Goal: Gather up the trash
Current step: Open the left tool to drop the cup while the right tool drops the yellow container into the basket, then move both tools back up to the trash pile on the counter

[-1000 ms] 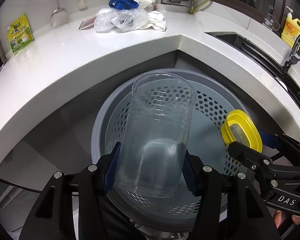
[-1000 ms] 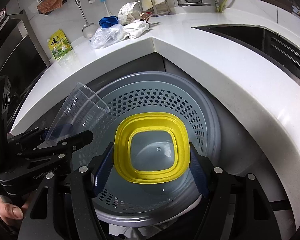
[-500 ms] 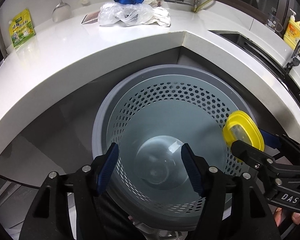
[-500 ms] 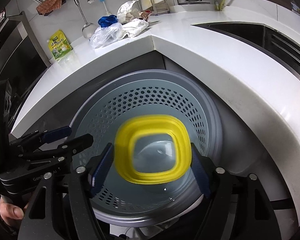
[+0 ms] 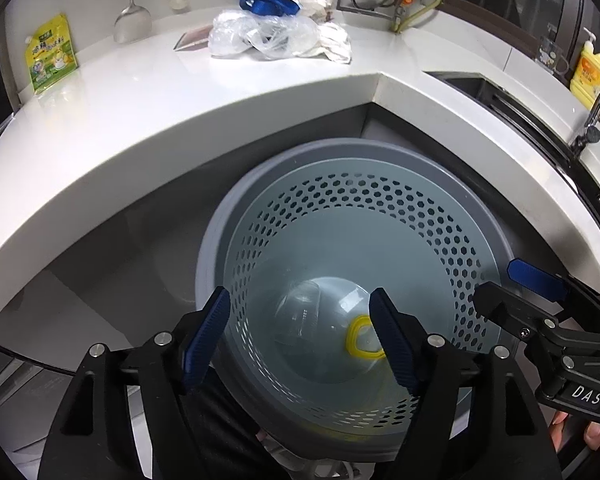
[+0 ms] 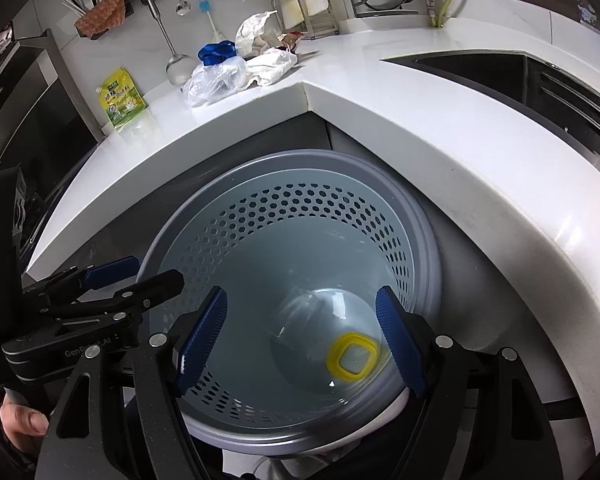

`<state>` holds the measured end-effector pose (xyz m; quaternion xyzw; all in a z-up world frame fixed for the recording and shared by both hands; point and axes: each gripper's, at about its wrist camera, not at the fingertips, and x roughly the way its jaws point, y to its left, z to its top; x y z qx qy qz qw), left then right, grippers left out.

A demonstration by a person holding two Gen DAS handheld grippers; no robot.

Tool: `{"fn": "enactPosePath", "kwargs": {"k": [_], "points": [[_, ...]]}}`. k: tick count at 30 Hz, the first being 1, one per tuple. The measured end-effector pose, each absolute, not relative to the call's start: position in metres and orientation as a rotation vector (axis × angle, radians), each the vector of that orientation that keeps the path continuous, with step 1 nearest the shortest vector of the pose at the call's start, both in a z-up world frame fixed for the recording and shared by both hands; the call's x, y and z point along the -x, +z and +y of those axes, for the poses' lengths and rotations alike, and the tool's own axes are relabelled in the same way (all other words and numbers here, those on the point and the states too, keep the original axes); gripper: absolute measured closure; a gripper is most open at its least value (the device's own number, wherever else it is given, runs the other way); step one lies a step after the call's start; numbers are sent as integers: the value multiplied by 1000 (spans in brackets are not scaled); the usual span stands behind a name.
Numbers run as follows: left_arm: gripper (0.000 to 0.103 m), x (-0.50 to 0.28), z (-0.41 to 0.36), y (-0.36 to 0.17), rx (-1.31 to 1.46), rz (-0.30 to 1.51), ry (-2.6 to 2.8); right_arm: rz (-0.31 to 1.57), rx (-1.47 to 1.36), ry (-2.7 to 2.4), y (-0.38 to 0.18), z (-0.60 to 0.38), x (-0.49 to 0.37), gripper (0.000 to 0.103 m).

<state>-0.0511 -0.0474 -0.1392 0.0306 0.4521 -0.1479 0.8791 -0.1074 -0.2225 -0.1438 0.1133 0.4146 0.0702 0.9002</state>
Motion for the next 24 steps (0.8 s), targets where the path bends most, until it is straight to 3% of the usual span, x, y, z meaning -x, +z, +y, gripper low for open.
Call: {"fn": "enactPosePath", "kwargs": {"k": [13,24], "points": [[13,46,-22,-108,-8,853,-254,790,-236,140,-119,-221,99,30],[7,12,11,-67,7,738,-180,688,-188,150,-76,-205,57,29]]}}
